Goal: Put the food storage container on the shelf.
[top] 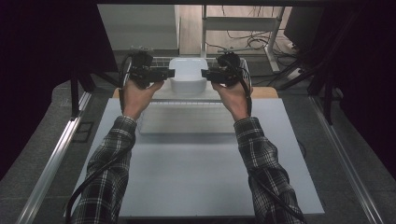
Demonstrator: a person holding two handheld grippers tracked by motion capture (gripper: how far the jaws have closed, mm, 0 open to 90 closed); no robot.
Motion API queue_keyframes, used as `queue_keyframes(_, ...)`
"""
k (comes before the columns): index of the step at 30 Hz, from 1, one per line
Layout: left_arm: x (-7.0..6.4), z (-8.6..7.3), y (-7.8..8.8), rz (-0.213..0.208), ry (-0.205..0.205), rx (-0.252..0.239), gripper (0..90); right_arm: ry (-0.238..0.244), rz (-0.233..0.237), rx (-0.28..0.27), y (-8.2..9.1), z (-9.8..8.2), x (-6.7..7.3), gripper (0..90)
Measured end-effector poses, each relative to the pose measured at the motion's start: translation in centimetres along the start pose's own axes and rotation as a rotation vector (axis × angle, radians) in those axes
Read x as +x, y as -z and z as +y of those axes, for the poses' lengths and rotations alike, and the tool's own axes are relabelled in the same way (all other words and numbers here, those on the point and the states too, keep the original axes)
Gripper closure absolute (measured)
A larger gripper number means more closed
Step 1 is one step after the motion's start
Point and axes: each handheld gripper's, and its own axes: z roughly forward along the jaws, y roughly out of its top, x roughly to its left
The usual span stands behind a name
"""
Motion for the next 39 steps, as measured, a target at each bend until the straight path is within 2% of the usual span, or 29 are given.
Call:
queue_keyframes(4, -0.1, 0.0, -0.1, 0.009, -0.005, -0.004, 62.2, 0.004, -0.006, 0.005, 0.0, 0.0, 0.2, 61.6)
queue_keyframes(7, -0.5, 0.0, 0.3, 0.045, -0.032, -0.016, 62.4, 0.010, -0.024, -0.003, 0.2, 0.0, 0.1, 60.8)
queue_keyframes(10, -0.8, 0.0, 0.9, 0.026, -0.058, -0.021, 60.5, 0.004, -0.010, -0.015, 0.6, 0.0, 0.0, 57.8)
queue_keyframes(14, -1.3, -0.3, 1.4, 0.010, -0.091, -0.042, 50.5, 0.005, 0.018, -0.023, 1.1, -0.3, -0.2, 50.9)
queue_keyframes(19, -1.9, -1.1, 1.7, -0.022, -0.129, -0.036, 36.0, 0.026, 0.070, -0.018, 1.4, -1.0, -0.1, 37.3)
queue_keyframes(23, -2.3, -2.0, 1.9, -0.063, -0.145, -0.030, 27.1, 0.049, 0.086, -0.025, 1.7, -1.6, 0.2, 26.5)
queue_keyframes(27, -2.6, -3.0, 2.1, -0.077, -0.162, -0.025, 16.5, 0.064, 0.098, -0.026, 1.9, -2.3, 0.3, 19.4)
queue_keyframes(30, -2.7, -3.6, 2.3, -0.100, -0.161, -0.028, 11.6, 0.083, 0.105, -0.017, 2.1, -3.0, 0.5, 15.7)
queue_keyframes(36, -3.1, -4.8, 2.4, -0.119, -0.171, -0.030, 5.8, 0.100, 0.124, -0.018, 2.4, -3.9, 1.0, 10.1)
queue_keyframes(39, -3.4, -5.4, 2.5, -0.107, -0.188, -0.028, 4.9, 0.108, 0.129, -0.014, 2.4, -4.3, 1.1, 8.4)
